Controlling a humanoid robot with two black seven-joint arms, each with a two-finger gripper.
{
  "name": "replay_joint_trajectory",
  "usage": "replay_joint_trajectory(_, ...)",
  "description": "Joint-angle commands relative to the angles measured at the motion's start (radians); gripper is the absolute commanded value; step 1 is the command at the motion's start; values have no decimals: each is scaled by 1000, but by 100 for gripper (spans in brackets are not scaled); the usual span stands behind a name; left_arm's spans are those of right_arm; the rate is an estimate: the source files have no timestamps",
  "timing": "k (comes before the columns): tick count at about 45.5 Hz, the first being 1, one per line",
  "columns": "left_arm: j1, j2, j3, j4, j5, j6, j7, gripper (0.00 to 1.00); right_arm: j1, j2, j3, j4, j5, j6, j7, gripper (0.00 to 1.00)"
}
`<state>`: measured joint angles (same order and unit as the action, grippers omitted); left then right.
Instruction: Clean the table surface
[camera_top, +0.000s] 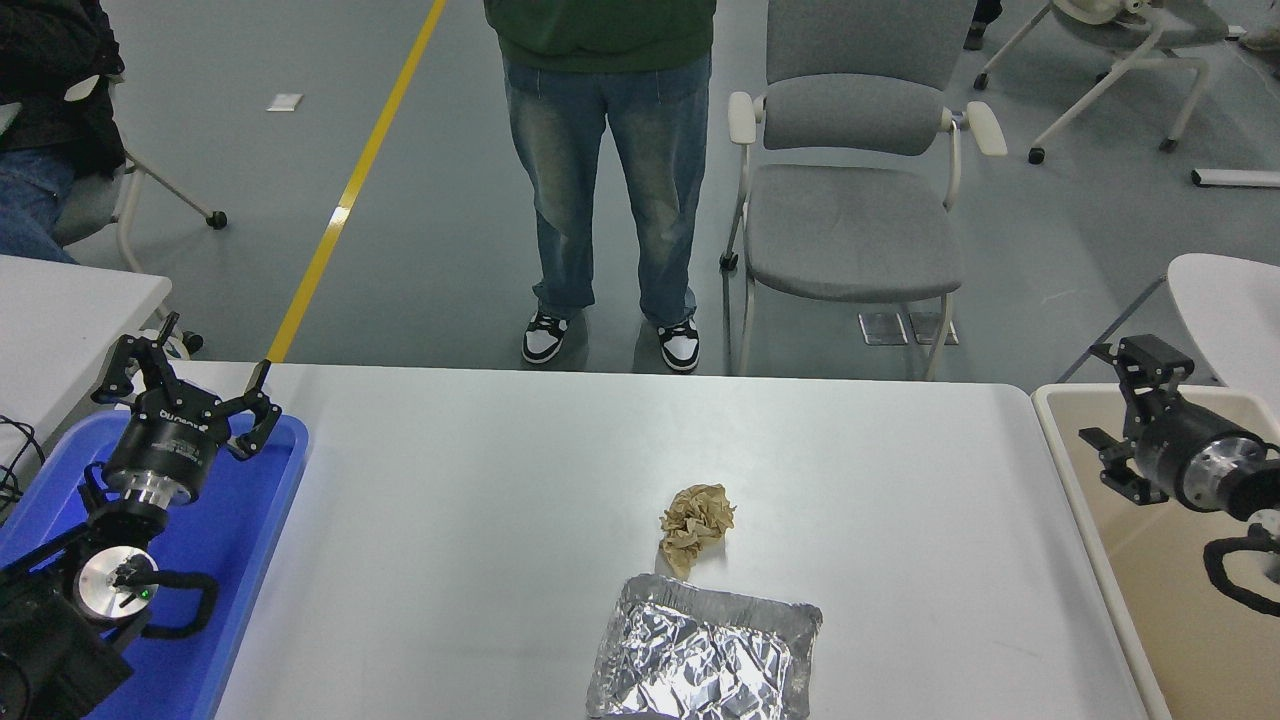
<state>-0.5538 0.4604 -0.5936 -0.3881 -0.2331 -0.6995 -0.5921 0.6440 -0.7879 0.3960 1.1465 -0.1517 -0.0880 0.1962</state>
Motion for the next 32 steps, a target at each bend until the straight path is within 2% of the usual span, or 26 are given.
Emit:
replay_joint_trajectory(1, 0, 0, 0, 0, 0, 0, 0, 100, -50, 96, 66, 108, 8, -3, 43, 100)
replay_joint_trajectory(9, 0, 0, 0, 0, 0, 0, 0, 100, -87, 211, 99, 107, -2, -30, 54, 100)
replay_joint_trajectory(18, 0, 0, 0, 0, 0, 0, 0, 100, -95, 294, 101, 96, -11, -38, 106, 100)
replay_joint_trajectory(32, 0, 0, 0, 0, 0, 0, 0, 100, -101, 397, 141, 19, -9, -67, 109, 100)
